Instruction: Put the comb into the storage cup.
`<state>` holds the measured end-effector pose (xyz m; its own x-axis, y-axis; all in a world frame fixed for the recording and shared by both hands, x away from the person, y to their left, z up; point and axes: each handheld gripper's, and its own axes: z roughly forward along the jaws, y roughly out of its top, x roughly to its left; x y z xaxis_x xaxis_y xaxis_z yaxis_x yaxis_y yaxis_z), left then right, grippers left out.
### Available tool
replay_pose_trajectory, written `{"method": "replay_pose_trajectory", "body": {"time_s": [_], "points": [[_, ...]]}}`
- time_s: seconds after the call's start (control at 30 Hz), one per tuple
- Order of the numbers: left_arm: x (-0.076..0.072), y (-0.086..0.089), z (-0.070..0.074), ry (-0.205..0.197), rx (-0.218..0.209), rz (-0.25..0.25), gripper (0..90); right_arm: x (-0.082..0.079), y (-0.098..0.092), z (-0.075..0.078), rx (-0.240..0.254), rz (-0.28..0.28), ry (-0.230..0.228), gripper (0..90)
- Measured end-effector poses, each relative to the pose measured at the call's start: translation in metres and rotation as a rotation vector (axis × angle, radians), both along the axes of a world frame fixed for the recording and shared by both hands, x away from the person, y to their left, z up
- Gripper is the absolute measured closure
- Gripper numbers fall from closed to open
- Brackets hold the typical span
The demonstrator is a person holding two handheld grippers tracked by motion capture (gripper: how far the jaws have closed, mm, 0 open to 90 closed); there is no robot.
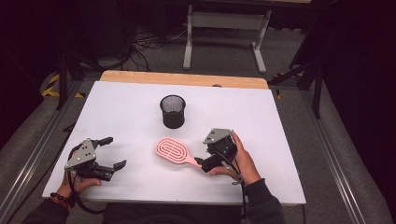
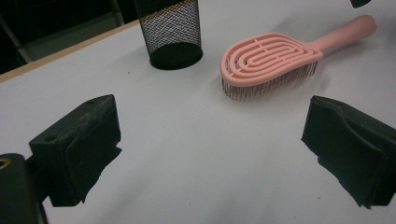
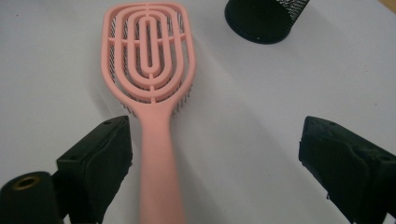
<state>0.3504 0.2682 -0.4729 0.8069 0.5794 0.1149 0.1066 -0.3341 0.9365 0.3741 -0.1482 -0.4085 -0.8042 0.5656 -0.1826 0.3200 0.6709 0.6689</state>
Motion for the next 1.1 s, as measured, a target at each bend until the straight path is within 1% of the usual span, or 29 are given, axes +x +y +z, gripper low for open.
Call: {"method": "replay_pose_trajectory", "body": {"time_s": [0.07, 0.13, 0.2, 0.27, 0.33, 0.37, 0.43, 0.47, 0.53, 0.57, 0.63, 0.67, 0.7, 0.77, 0.8, 0.87, 0.97, 1.0, 1.07, 1.1], "points": [[0.001, -0.001, 0.000, 0.001, 0.007, -0.004, 5.2, 0.002, 0.006, -0.002, -0.024, -0.004, 0.021, 11.7], [0.002, -0.001, -0.001, 0.005, 0.010, -0.009, 5.2, 0.005, 0.012, -0.005, -0.068, 0.011, 0.044, 14.0], [0.002, -0.001, -0.002, 0.008, 0.001, -0.024, 5.1, 0.007, 0.019, -0.010, -0.092, 0.017, 0.075, 16.7], [0.002, -0.001, -0.001, 0.010, 0.000, -0.026, 5.1, 0.009, 0.024, -0.014, -0.112, 0.023, 0.090, 16.6], [0.002, -0.003, -0.001, 0.011, -0.001, -0.032, 5.1, 0.012, 0.029, -0.019, -0.128, 0.031, 0.122, 16.7], [0.002, -0.003, -0.001, 0.011, -0.001, -0.032, 5.1, 0.012, 0.032, -0.022, -0.145, 0.042, 0.138, 17.0], [0.002, -0.004, -0.002, 0.013, 0.002, -0.034, 5.1, 0.012, 0.033, -0.023, -0.150, 0.043, 0.141, 17.2], [0.002, -0.005, -0.002, 0.013, 0.008, -0.038, 5.1, 0.013, 0.036, -0.025, -0.158, 0.035, 0.149, 18.5], [0.002, -0.006, -0.002, 0.012, 0.011, -0.039, 5.1, 0.014, 0.038, -0.025, -0.165, 0.036, 0.147, 18.8], [0.002, -0.006, -0.002, 0.012, 0.011, -0.041, 5.1, 0.016, 0.039, -0.026, -0.168, 0.034, 0.159, 19.7], [0.002, -0.006, -0.002, 0.013, 0.011, -0.042, 5.1, 0.017, 0.041, -0.028, -0.184, 0.048, 0.163, 21.9], [0.002, -0.006, -0.002, 0.013, 0.012, -0.043, 5.1, 0.017, 0.041, -0.028, -0.184, 0.048, 0.163, 21.9], [0.001, -0.006, -0.003, 0.017, 0.009, -0.043, 5.1, 0.017, 0.043, -0.029, -0.190, 0.043, 0.172, 25.0], [0.001, -0.005, -0.003, 0.020, 0.017, -0.044, 5.2, 0.018, 0.046, -0.031, -0.196, 0.056, 0.190, 30.5], [0.001, -0.005, -0.003, 0.020, 0.016, -0.043, 5.4, 0.018, 0.048, -0.031, -0.207, 0.066, 0.192, 35.3], [0.001, -0.005, -0.003, 0.021, 0.010, -0.048, 5.9, 0.018, 0.050, -0.033, -0.217, 0.077, 0.198, 38.8], [0.002, -0.010, -0.003, 0.024, 0.007, -0.059, 6.5, 0.019, 0.051, -0.036, -0.216, 0.084, 0.221, 45.2], [0.002, -0.011, -0.003, 0.022, 0.017, -0.066, 6.6, 0.021, 0.050, -0.037, -0.213, 0.073, 0.226, 48.4], [0.002, -0.015, -0.004, 0.018, 0.038, -0.077, 6.6, 0.022, 0.050, -0.038, -0.211, 0.075, 0.229, 48.8], [0.001, -0.016, -0.005, 0.019, 0.047, -0.082, 6.5, 0.022, 0.049, -0.038, -0.199, 0.074, 0.235, 50.4]]}}
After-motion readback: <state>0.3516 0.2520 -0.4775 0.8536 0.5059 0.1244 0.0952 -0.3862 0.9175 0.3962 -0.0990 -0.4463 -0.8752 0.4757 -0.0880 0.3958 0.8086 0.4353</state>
